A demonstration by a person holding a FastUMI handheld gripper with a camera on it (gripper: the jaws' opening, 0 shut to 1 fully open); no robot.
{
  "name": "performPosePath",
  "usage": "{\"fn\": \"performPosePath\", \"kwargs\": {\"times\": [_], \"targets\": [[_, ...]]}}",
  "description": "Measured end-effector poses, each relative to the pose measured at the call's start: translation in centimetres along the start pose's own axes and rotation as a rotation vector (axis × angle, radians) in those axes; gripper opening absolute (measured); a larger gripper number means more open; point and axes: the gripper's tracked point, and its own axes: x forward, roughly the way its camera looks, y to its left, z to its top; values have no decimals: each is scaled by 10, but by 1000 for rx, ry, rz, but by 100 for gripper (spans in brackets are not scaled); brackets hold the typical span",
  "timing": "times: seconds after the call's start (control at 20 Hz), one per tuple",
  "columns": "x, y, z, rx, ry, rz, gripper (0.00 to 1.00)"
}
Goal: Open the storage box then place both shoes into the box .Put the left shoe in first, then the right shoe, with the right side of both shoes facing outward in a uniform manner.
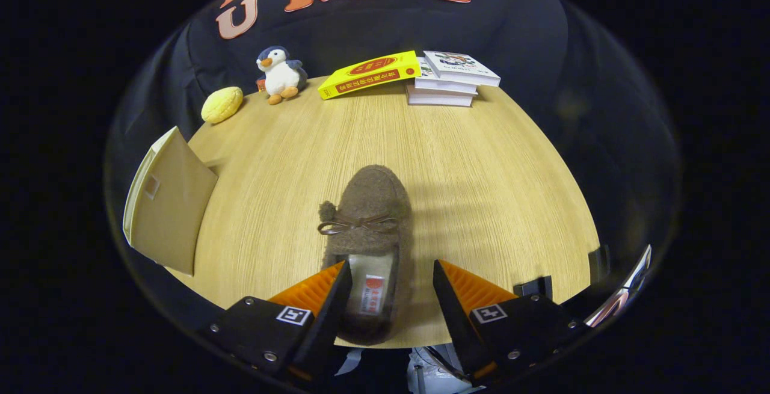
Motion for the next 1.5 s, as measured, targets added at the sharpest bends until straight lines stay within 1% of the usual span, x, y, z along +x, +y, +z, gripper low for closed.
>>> {"fn": "performPosePath", "kwargs": {"times": [0.1,0.2,0.35,0.45,0.5,0.55,0.7,0.9,0.95,1.05,1.1,1.15,1.2,1.35,1.5], "targets": [[18,-7,-4,-2,-3,-22,76],[30,-9,-1,20,-5,-19,65],[40,-7,7,46,-16,31,46],[44,-7,7,50,-11,54,37],[47,-5,4,57,4,65,33],[50,-2,-1,63,26,79,26],[53,-2,-2,90,45,104,21],[54,0,-2,128,68,141,21],[55,-1,-2,138,70,150,16],[54,-1,-1,139,69,161,12],[53,-3,-2,142,72,158,10],[53,-5,-1,147,80,142,7],[50,-7,-2,161,85,124,5],[30,8,14,233,63,123,4],[3,34,31,257,45,98,5]]}}
